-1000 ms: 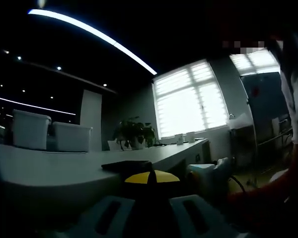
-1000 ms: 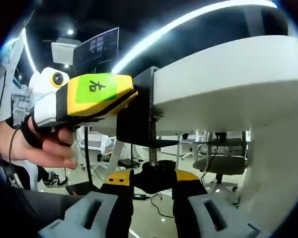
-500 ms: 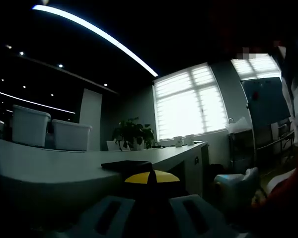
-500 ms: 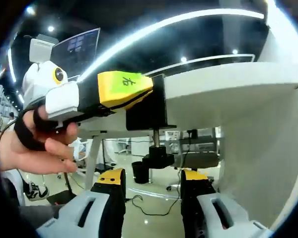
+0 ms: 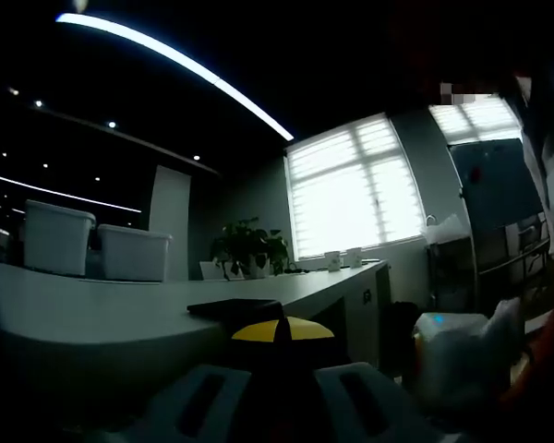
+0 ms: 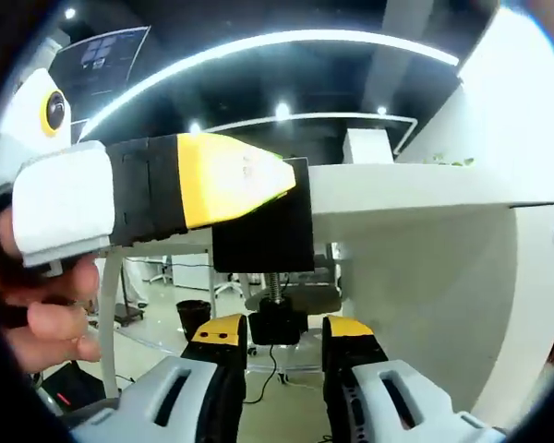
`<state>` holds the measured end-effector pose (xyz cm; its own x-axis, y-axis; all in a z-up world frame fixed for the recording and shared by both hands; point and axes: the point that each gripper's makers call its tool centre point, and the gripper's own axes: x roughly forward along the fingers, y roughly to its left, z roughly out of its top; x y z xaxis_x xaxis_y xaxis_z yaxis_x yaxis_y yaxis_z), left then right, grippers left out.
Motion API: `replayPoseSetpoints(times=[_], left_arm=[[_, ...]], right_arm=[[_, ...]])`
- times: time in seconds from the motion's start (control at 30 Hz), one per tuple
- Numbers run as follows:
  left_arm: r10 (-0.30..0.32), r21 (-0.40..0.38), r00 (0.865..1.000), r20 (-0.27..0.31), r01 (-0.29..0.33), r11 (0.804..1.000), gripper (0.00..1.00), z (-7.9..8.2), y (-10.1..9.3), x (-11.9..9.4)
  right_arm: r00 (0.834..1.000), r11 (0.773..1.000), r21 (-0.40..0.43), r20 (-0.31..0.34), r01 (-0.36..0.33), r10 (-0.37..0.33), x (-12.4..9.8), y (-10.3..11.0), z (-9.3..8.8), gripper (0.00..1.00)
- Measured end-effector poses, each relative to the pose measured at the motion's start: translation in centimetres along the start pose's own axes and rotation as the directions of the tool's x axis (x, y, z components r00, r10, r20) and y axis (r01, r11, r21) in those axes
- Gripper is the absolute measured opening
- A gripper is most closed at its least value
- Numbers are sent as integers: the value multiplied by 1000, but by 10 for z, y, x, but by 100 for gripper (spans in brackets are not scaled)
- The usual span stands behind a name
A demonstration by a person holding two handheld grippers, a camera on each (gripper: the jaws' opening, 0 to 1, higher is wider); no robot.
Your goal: Clamp the fixed fixture on the desktop, loosen the retaining clip, secure it to the edge of the desk, and tighten the retaining clip.
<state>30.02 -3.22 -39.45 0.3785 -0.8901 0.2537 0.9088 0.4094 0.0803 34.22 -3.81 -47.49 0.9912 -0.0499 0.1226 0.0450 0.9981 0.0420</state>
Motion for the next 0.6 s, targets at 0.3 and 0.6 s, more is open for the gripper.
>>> replayPoseSetpoints(times=[0.3, 0.6], left_arm=[[-1, 1, 1000, 0, 1, 1000, 1, 0, 0, -1], [-5, 5, 1000, -4, 5, 1000, 1, 0, 0, -1]], right_arm=[[995, 995, 23, 8, -100, 100, 2, 4, -1, 24], [905, 905, 28, 41, -424, 423, 6, 9, -2, 24]])
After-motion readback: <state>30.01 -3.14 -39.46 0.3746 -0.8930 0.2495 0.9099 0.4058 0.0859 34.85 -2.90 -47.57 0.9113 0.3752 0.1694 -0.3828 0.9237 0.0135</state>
